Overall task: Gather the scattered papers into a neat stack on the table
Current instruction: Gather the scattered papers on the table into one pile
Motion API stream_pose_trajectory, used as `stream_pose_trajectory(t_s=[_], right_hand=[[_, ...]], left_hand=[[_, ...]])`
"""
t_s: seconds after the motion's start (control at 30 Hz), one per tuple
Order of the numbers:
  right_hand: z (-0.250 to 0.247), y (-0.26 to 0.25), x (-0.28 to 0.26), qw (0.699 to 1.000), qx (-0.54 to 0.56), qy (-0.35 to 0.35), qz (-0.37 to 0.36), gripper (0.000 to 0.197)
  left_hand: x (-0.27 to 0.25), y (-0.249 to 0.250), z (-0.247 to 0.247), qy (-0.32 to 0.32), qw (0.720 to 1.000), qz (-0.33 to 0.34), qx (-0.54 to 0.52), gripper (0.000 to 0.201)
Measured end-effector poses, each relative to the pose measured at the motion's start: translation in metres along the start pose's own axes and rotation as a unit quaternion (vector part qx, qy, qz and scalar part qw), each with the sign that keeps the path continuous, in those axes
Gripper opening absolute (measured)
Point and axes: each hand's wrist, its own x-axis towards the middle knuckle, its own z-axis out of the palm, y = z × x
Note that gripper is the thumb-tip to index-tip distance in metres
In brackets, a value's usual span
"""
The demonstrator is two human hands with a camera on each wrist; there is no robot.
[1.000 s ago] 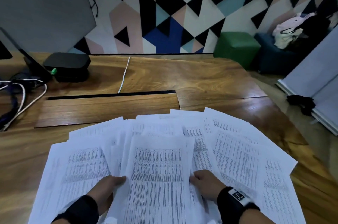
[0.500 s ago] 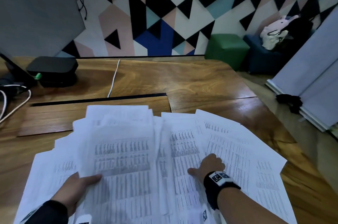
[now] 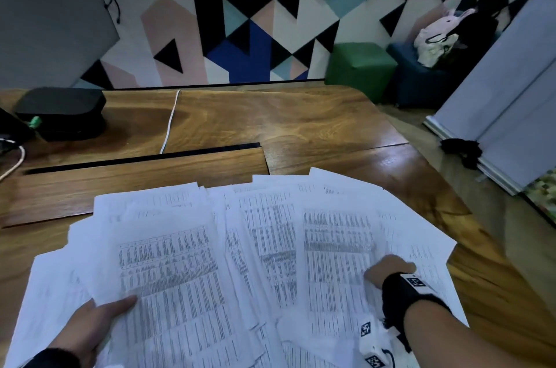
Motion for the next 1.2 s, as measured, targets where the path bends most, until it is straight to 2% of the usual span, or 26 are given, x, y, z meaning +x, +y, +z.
stream_pose_trajectory(t_s=[0.1,0.13,0.17,0.27,0.37,0.53,0.6,0.7,0.77,0.87,0.93,1.1,1.2], right_hand=[[0.005,0.022,-0.004,0.998,-0.025,0.013,0.053,0.084],[0.006,0.025,-0.008,0.998,-0.035,0.021,0.053,0.095],[0.009,0.025,-0.008,0.998,-0.025,0.022,0.058,0.098],[0.012,0.023,-0.009,0.996,0.073,0.020,0.046,0.084],[0.020,0.023,-0.007,0.981,0.194,0.021,0.014,0.036],[0.006,0.038,-0.012,0.969,0.244,0.023,-0.024,0.020],[-0.012,0.054,-0.002,0.977,0.206,0.053,0.001,0.023],[-0.026,0.087,0.017,0.989,0.107,0.071,0.065,0.042],[-0.028,0.103,0.022,0.990,0.105,0.062,0.067,0.050],[-0.025,0.117,0.029,0.986,0.149,0.042,0.056,0.073],[-0.024,0.116,0.028,0.978,0.192,0.051,0.065,0.074],[-0.021,0.110,0.028,0.949,0.301,0.050,0.075,0.055],[-0.016,0.106,0.024,0.929,0.363,0.026,0.066,0.059]], left_hand=[[-0.003,-0.001,0.005,0.004,1.000,0.009,0.013,0.028],[-0.003,-0.002,0.006,0.007,1.000,0.011,0.019,0.028],[-0.003,-0.004,0.007,0.009,1.000,0.007,0.026,0.031],[0.002,-0.009,0.007,0.018,0.999,0.002,0.038,0.038],[0.001,-0.010,0.010,0.028,0.997,0.012,0.071,0.038],[-0.004,-0.008,0.014,0.023,0.994,0.010,0.103,0.041],[-0.007,-0.007,0.016,0.017,0.995,0.010,0.100,0.039],[-0.015,-0.002,0.023,0.001,0.996,0.010,0.086,0.034],[-0.020,0.001,0.028,0.003,0.997,0.016,0.078,0.026],[-0.021,-0.002,0.032,-0.013,0.998,0.012,0.065,0.023],[-0.015,-0.008,0.033,-0.014,0.998,0.005,0.067,0.028],[-0.001,-0.017,0.033,-0.025,0.998,-0.004,0.063,0.029],[0.002,-0.019,0.034,-0.024,0.998,-0.006,0.054,0.024]])
